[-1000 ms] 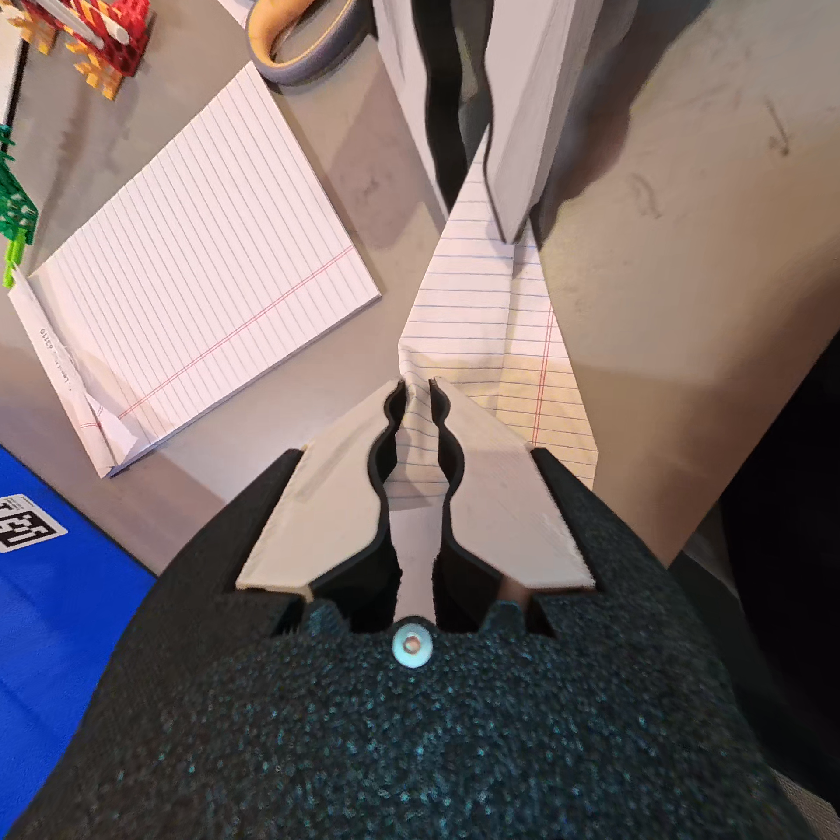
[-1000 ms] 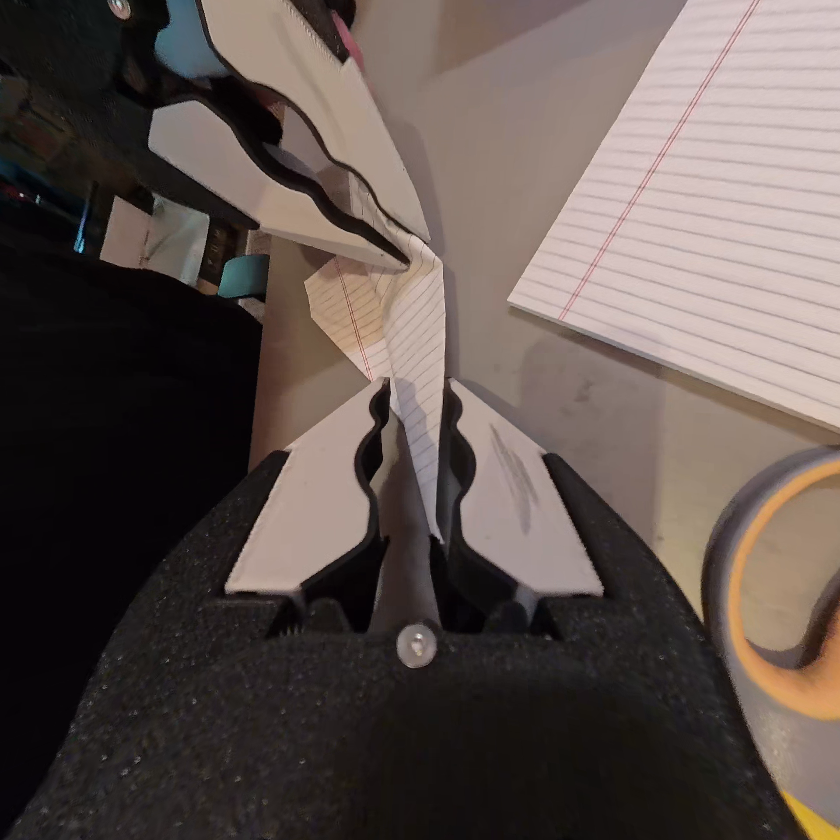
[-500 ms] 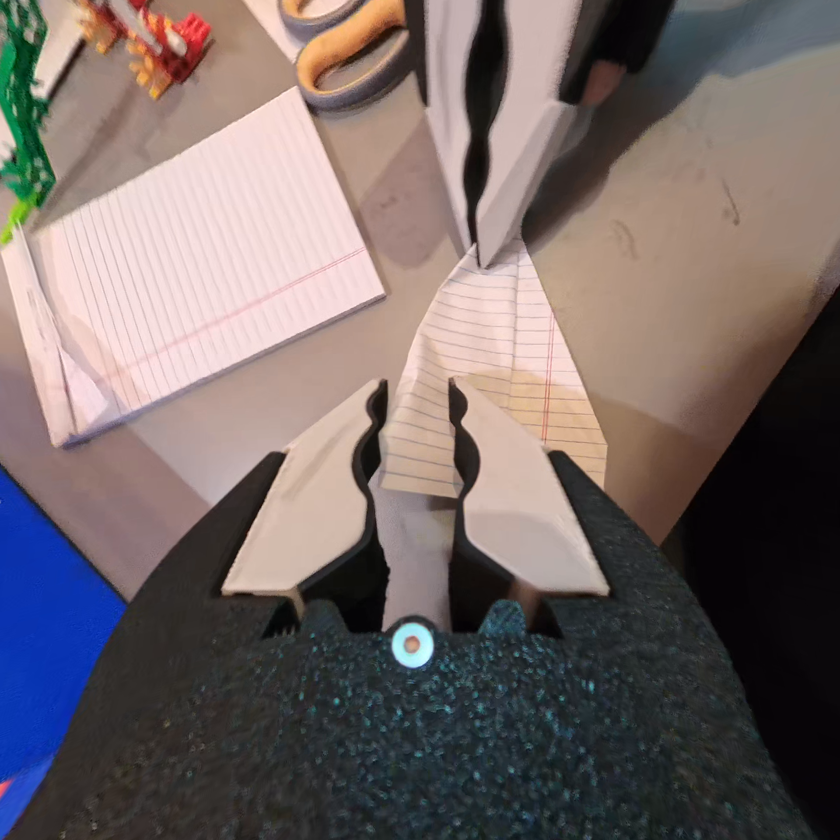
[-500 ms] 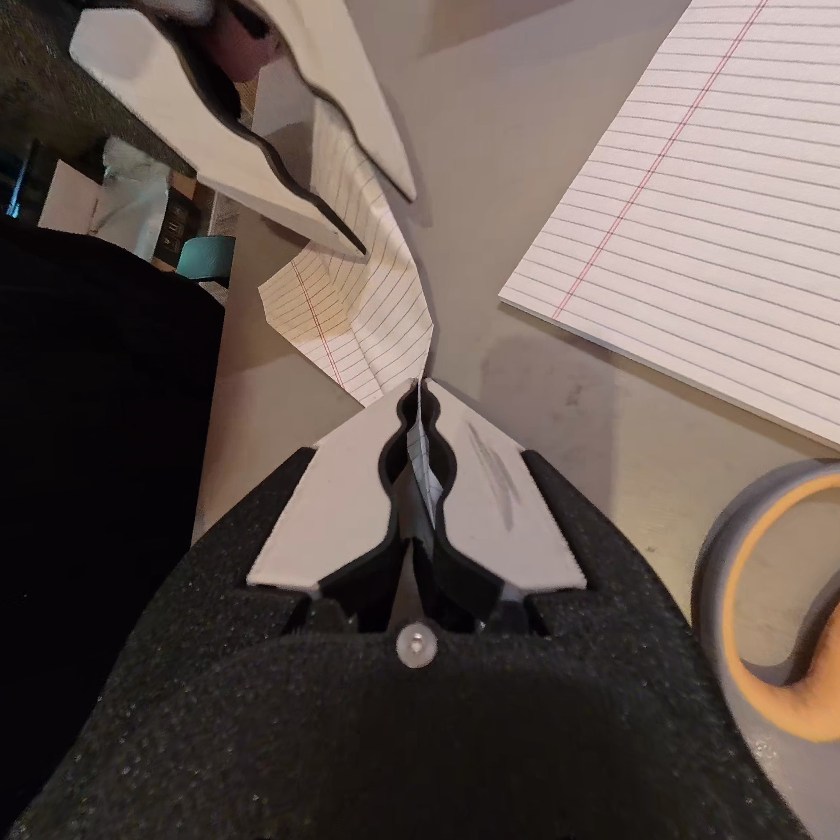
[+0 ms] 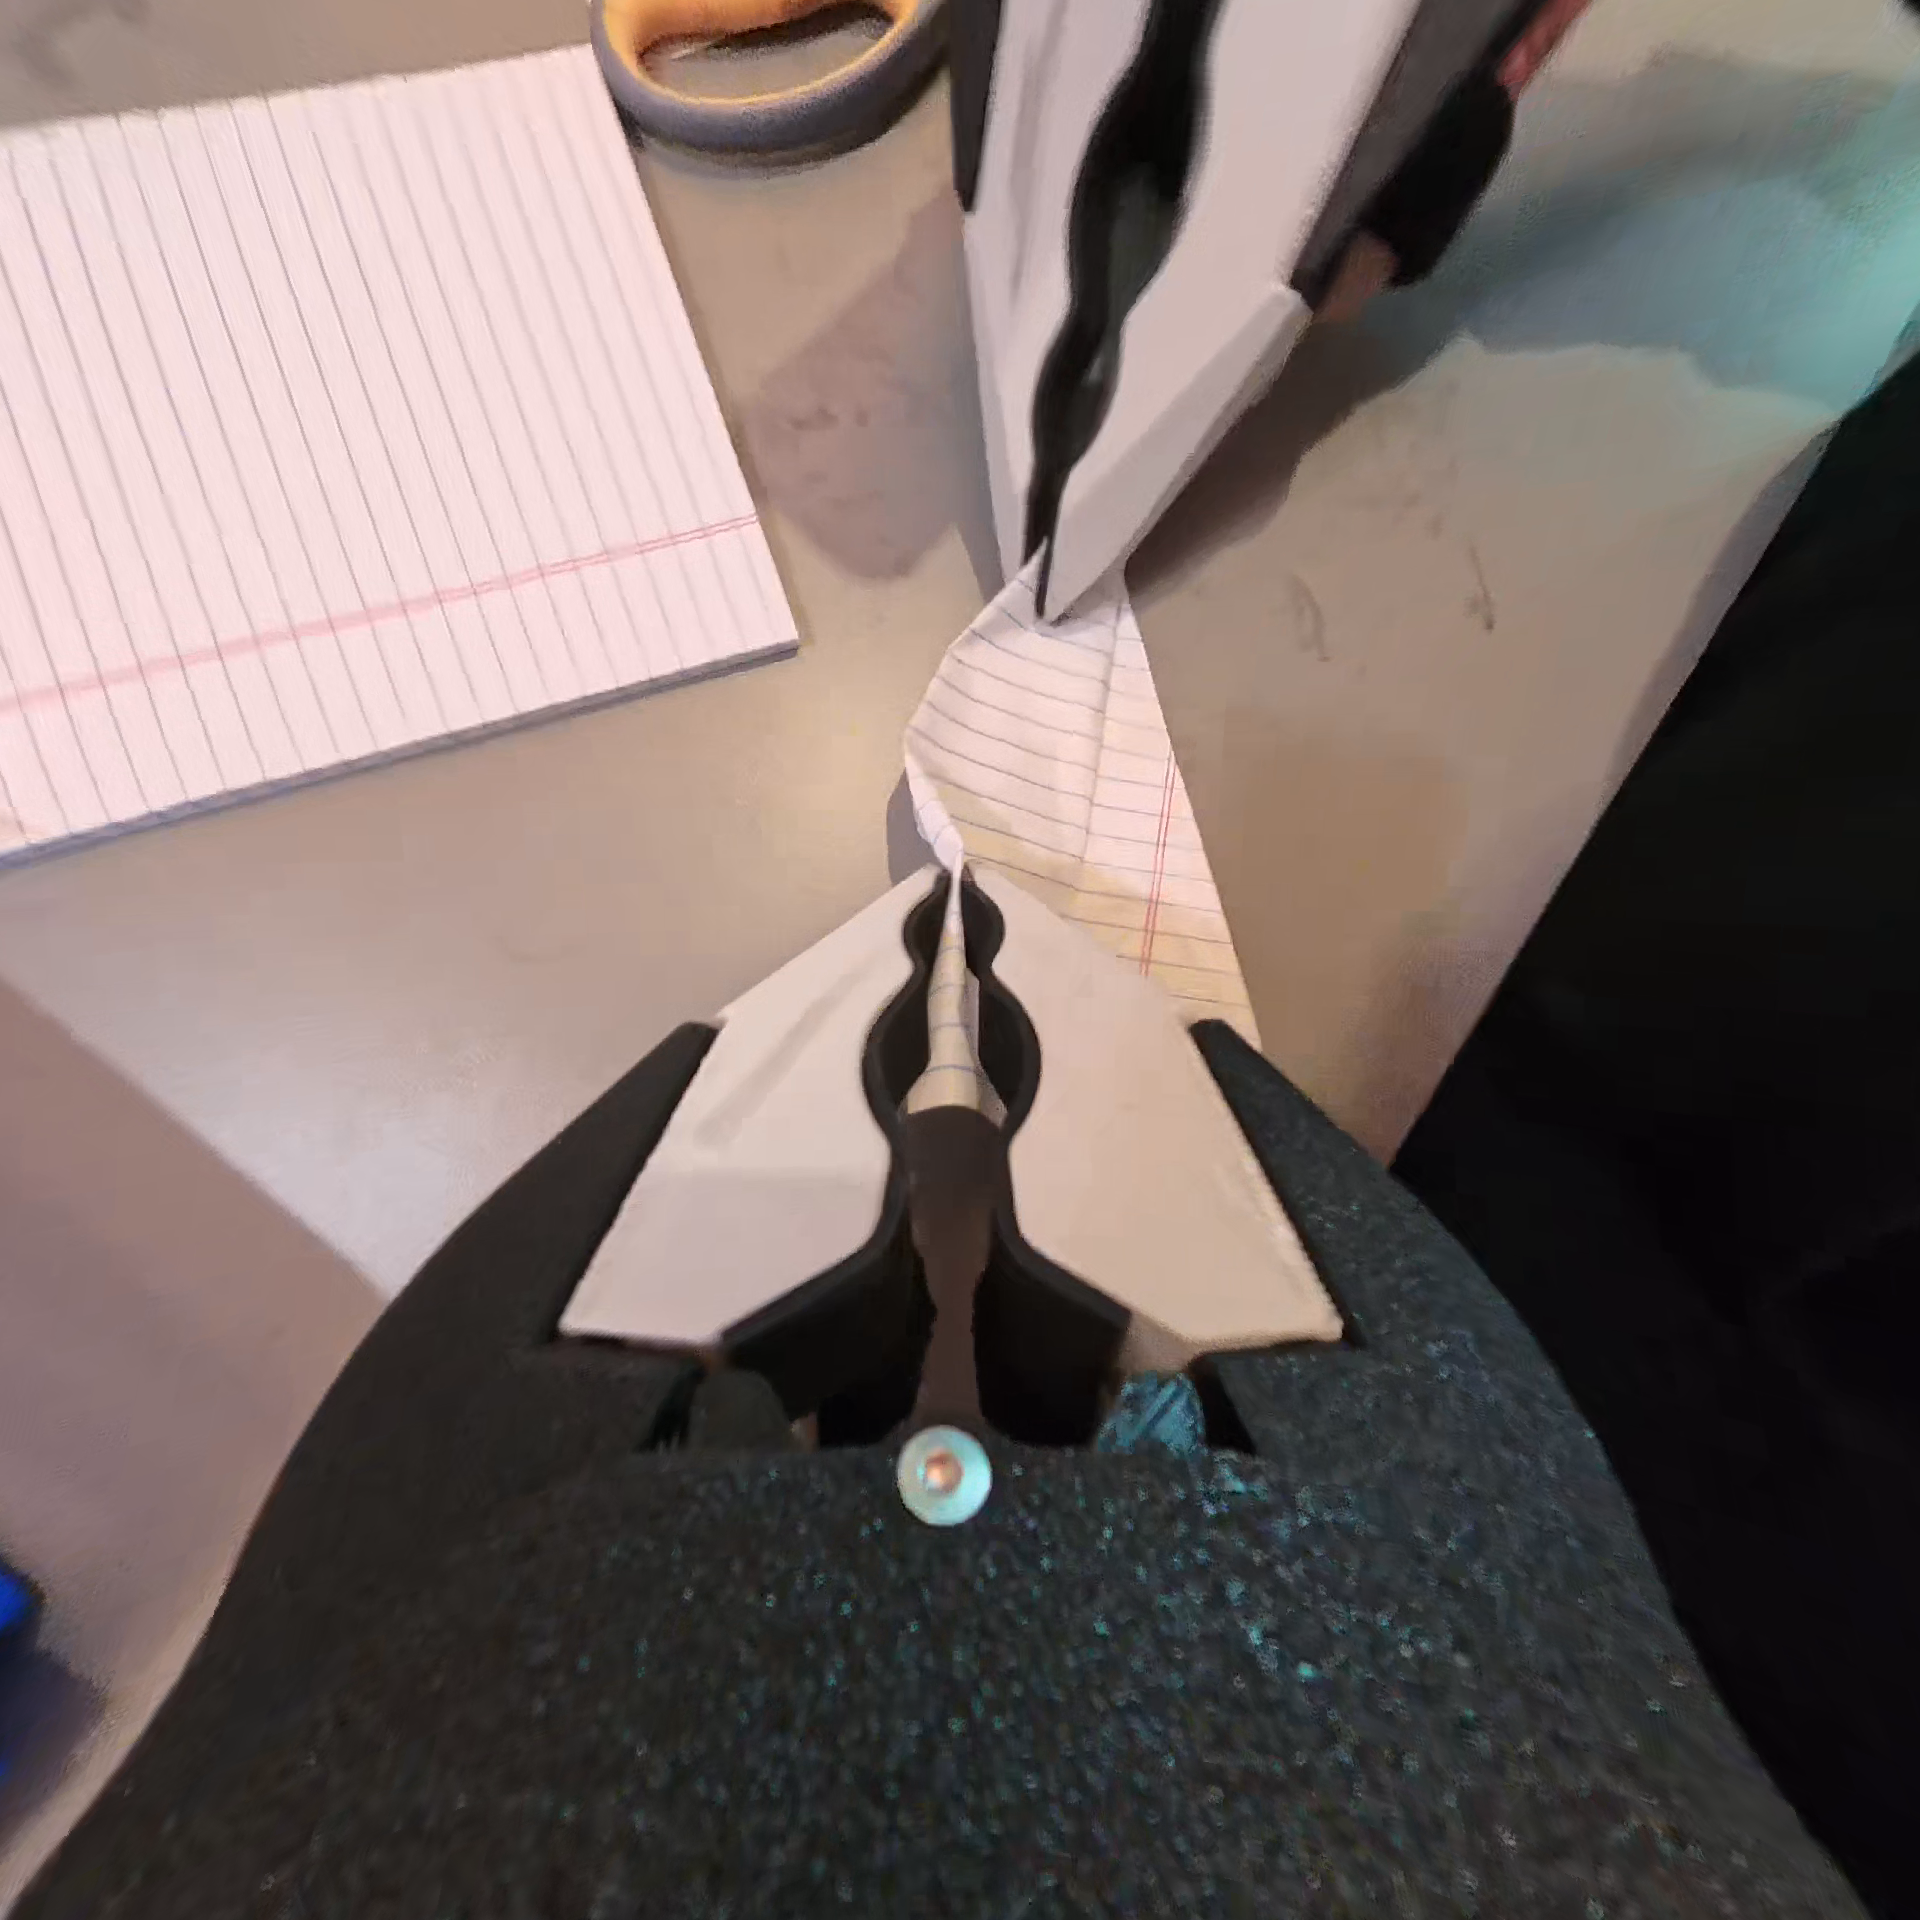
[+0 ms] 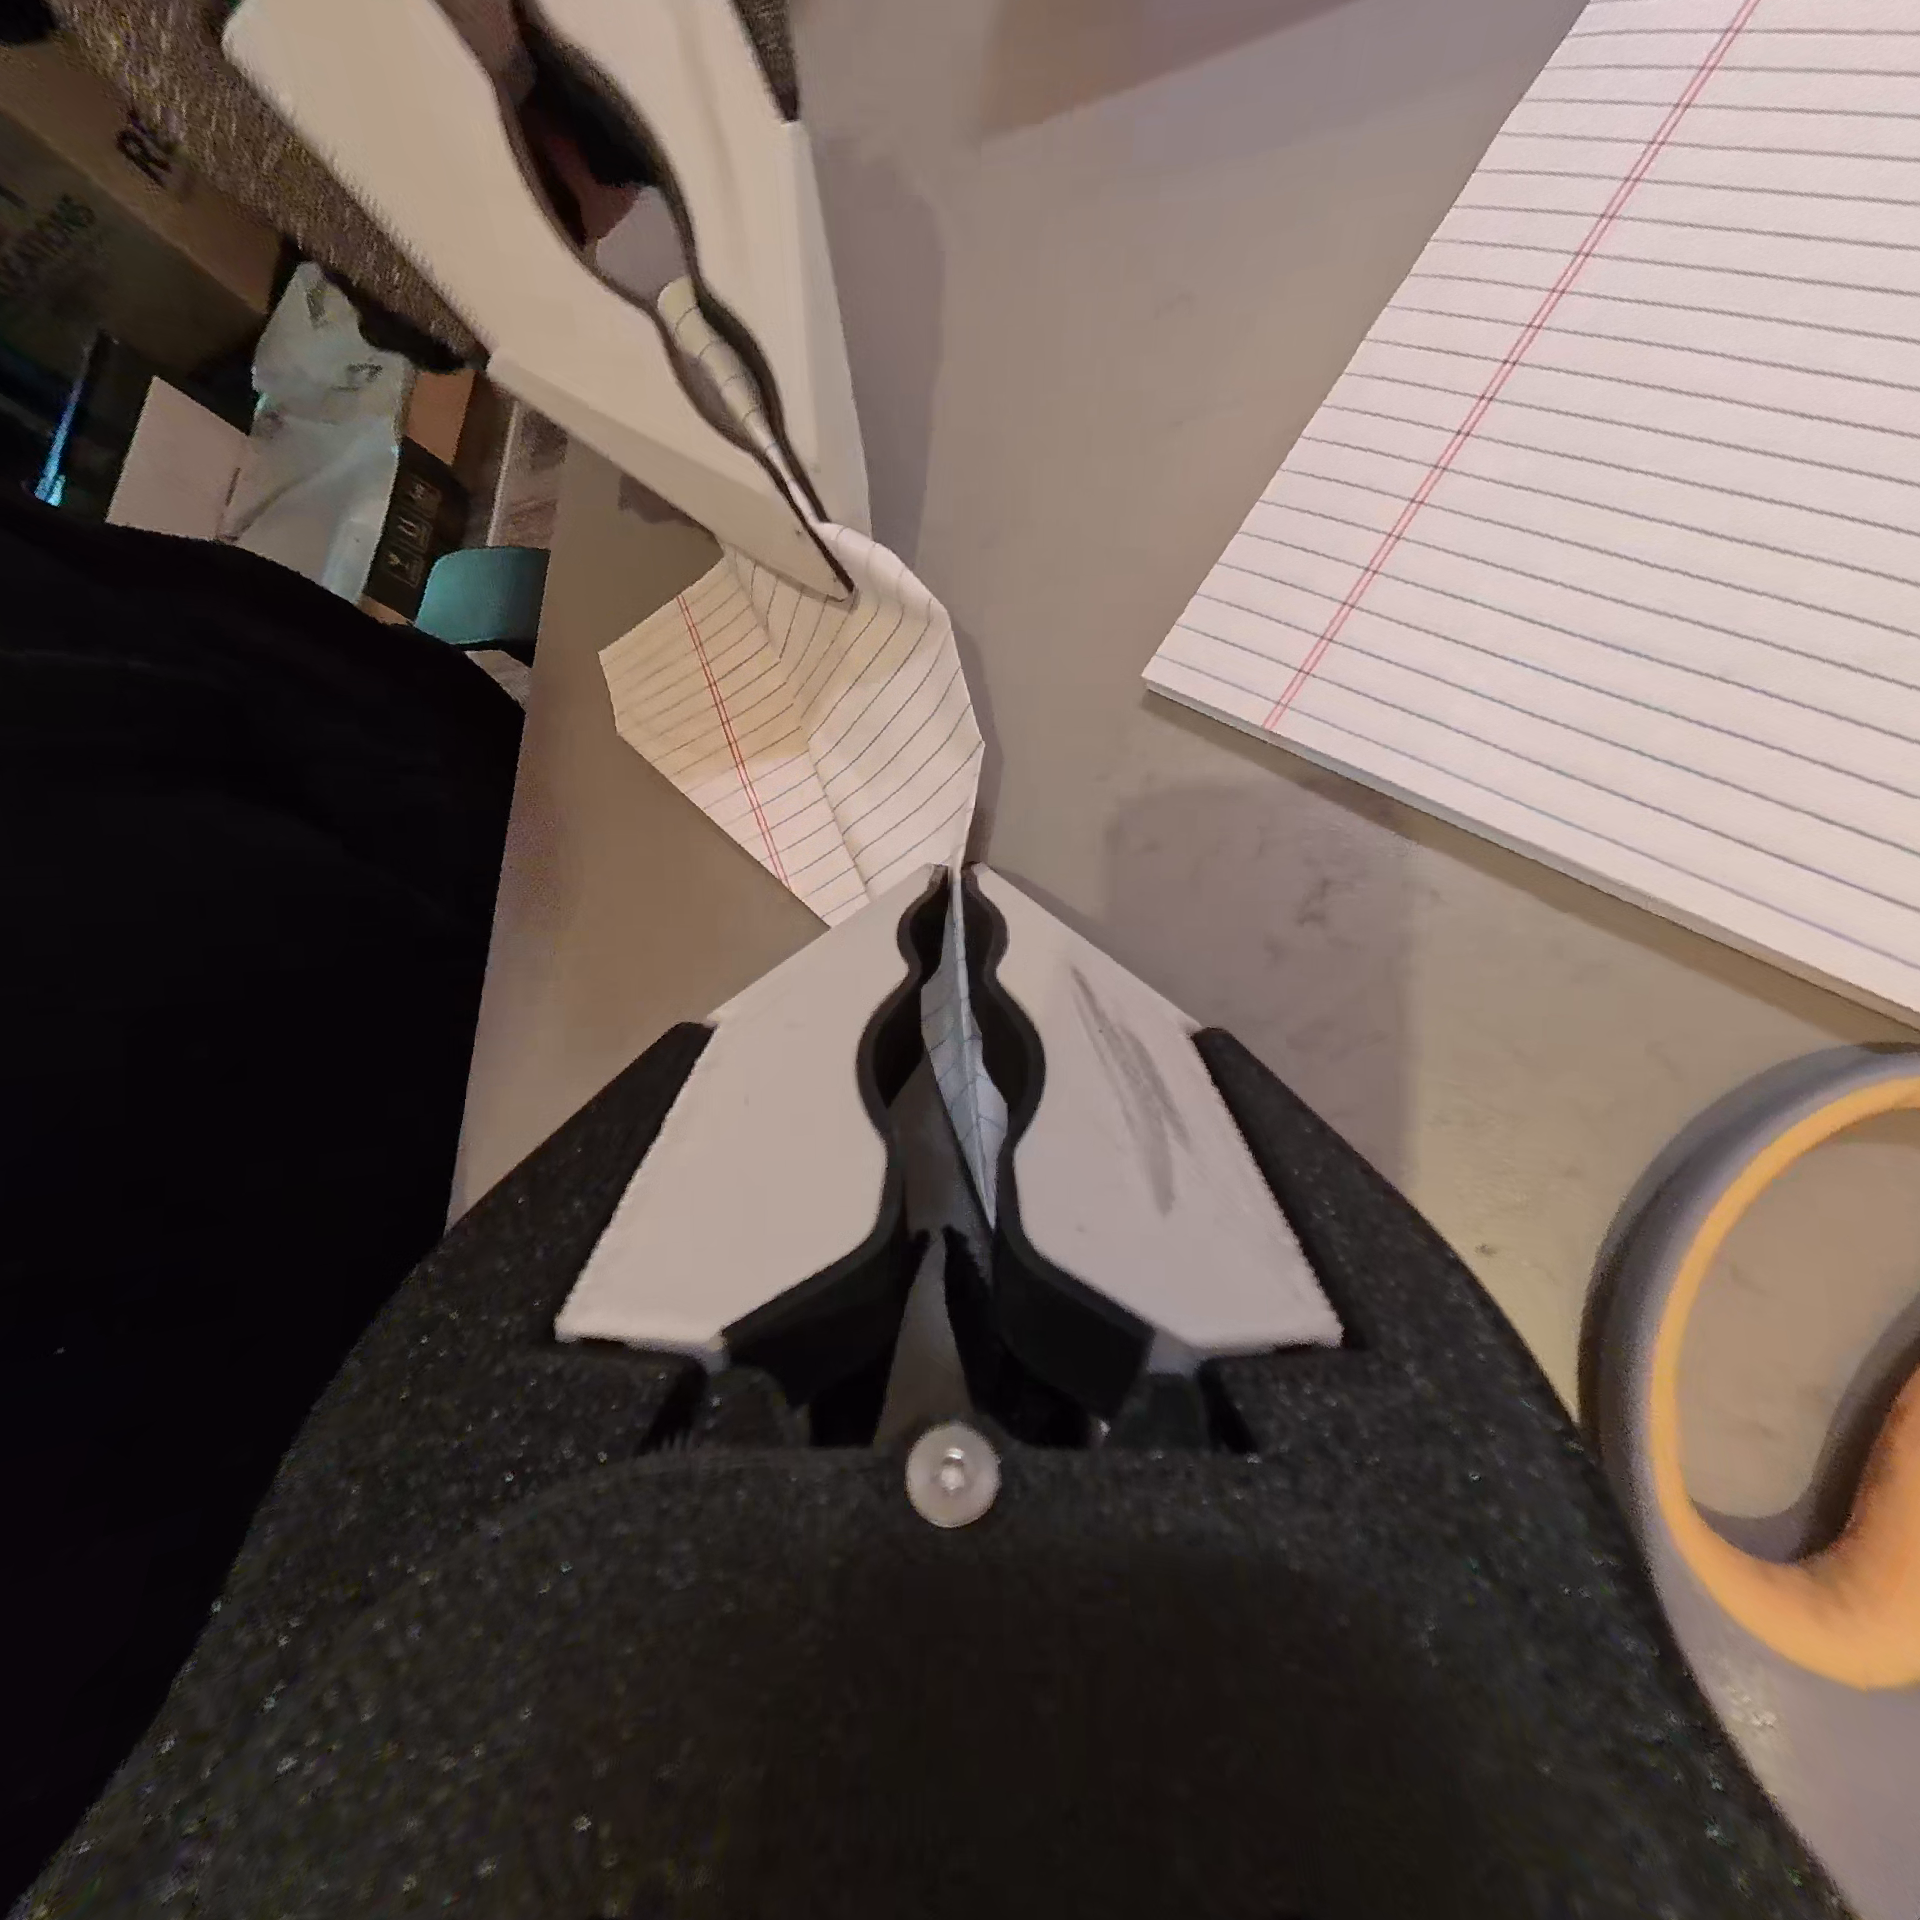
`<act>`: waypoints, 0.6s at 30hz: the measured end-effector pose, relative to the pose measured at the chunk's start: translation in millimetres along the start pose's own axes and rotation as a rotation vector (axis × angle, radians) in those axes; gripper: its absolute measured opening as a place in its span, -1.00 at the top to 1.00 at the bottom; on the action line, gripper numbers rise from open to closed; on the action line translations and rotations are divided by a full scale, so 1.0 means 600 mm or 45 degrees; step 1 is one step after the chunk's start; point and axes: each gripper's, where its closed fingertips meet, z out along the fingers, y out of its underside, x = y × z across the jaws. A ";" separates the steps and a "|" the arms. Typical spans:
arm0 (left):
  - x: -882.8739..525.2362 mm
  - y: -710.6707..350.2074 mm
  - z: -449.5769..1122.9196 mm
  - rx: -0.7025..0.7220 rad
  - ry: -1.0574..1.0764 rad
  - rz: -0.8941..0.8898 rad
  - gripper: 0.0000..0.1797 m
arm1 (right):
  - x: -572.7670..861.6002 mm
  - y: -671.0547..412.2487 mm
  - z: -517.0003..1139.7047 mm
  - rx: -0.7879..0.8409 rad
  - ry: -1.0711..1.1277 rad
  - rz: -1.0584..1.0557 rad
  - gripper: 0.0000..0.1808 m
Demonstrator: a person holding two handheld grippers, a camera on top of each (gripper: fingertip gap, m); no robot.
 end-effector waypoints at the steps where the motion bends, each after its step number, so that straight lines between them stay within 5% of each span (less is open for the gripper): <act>1: 0.000 -0.002 -0.001 0.020 -0.038 0.061 1.00 | -0.001 -0.001 -0.001 0.004 -0.012 0.005 0.95; 5: 0.003 0.004 0.000 0.001 -0.136 0.231 1.00 | -0.008 -0.008 -0.001 -0.010 -0.021 -0.065 0.80; 15: 0.015 -0.008 -0.003 0.047 -0.242 0.476 1.00 | -0.019 -0.024 0.003 -0.010 -0.105 -0.056 0.84; 18: 0.015 -0.011 -0.001 0.068 -0.237 0.473 1.00 | -0.017 -0.014 0.012 -0.048 -0.113 -0.084 1.00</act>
